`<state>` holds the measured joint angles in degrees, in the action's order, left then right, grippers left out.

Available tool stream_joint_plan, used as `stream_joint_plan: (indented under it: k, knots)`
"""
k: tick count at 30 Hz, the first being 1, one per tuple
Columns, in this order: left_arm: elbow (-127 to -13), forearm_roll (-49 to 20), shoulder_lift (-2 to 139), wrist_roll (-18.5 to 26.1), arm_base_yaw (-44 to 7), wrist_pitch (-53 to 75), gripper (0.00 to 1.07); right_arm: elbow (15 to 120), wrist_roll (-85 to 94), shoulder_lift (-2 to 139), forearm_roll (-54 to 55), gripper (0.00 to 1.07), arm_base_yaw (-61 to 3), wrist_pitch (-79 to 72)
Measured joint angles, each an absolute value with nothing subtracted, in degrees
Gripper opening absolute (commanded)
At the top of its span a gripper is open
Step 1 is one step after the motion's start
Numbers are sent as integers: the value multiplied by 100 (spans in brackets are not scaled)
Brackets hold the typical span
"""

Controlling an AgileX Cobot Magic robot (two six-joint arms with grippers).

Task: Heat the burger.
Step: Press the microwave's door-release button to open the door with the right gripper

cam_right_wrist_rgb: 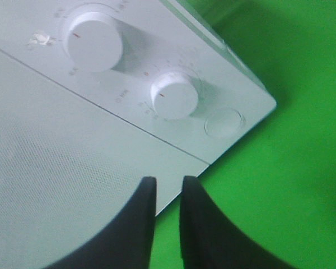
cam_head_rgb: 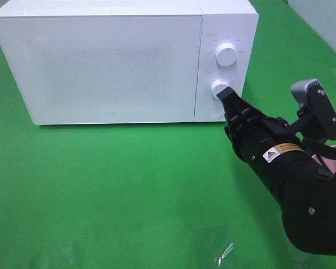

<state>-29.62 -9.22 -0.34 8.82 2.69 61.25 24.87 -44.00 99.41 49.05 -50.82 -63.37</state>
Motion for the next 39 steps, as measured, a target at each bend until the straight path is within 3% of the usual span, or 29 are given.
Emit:
stream_joint_plan:
  k: [2, 9, 19, 39]
  knots:
    - [-2962, -922, -34, 882, 269, 6125, 98, 2487, -5735, 9941, 4807, 0, -5082, -6245]
    - [-2962, -922, -34, 882, 269, 6125, 98, 2487, -7299, 9941, 4452, 0, -5082, -6033]
    - [-2962, -922, -34, 882, 269, 6125, 98, 2487, -7540, 9941, 4263, 0, -5019, -5718]
    - [-2962, -922, -34, 882, 269, 6125, 98, 2790, -7832, 10491, 3146, 0, -3747, -5455]
